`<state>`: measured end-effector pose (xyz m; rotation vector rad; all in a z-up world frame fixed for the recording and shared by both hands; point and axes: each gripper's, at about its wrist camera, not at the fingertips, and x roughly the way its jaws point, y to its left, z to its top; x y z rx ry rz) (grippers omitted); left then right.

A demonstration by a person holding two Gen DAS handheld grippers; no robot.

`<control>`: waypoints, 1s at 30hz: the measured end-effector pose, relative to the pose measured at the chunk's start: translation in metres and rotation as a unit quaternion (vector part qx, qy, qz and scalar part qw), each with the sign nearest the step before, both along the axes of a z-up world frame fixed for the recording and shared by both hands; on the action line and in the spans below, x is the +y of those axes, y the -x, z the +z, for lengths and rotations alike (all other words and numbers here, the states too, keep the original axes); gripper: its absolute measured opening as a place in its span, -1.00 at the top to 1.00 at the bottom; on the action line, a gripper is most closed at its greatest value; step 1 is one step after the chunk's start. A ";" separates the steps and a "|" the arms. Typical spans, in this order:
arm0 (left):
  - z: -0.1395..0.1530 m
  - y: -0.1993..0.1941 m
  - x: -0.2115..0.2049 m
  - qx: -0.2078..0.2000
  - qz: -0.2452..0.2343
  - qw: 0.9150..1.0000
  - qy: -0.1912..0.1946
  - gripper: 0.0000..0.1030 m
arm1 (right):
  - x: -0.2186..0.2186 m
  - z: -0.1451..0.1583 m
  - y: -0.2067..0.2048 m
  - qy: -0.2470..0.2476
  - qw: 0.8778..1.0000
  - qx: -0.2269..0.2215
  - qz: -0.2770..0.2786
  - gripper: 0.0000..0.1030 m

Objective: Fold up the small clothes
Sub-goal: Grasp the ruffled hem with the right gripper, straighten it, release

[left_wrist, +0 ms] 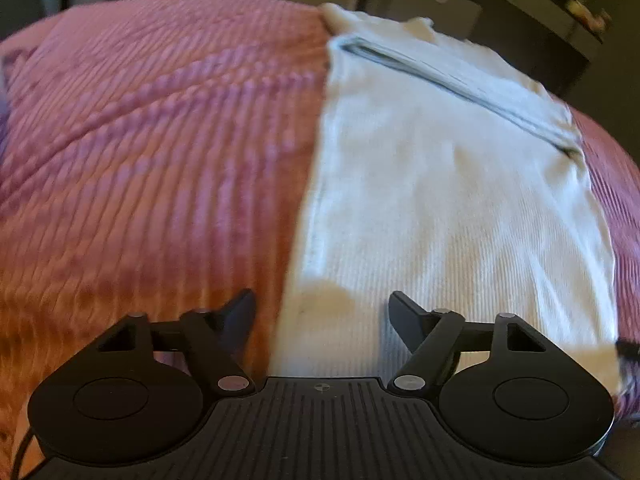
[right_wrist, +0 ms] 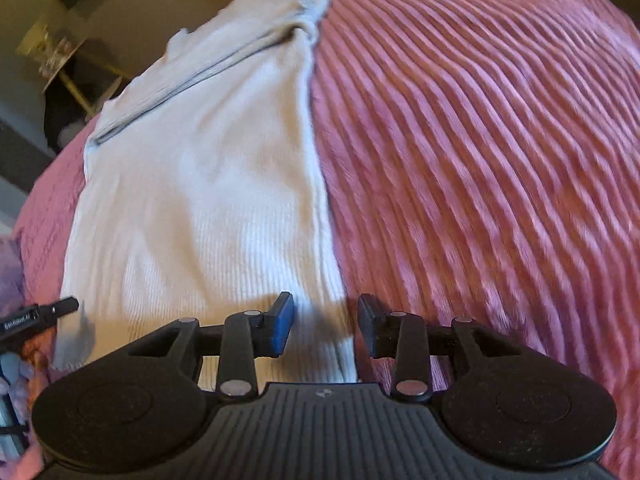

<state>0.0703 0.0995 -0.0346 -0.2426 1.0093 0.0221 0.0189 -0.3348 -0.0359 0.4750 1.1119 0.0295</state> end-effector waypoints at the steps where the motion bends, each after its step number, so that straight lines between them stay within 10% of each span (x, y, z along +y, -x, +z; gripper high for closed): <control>1: 0.001 0.001 0.003 0.002 0.008 1.000 0.009 -0.41 | -0.003 0.000 0.002 -0.006 1.000 -0.002 -0.001 0.33; 10: 0.000 0.002 0.007 0.025 0.016 0.999 0.028 -0.22 | -0.012 -0.003 0.004 -0.050 0.999 0.008 0.018 0.51; 16: 0.000 0.004 0.021 0.041 0.039 0.997 0.052 0.61 | -0.002 -0.001 0.002 -0.053 0.998 -0.013 0.036 0.82; 30: -0.001 0.005 0.020 0.066 0.011 0.995 0.075 0.10 | -0.024 -0.006 0.013 -0.110 0.993 0.003 0.047 0.64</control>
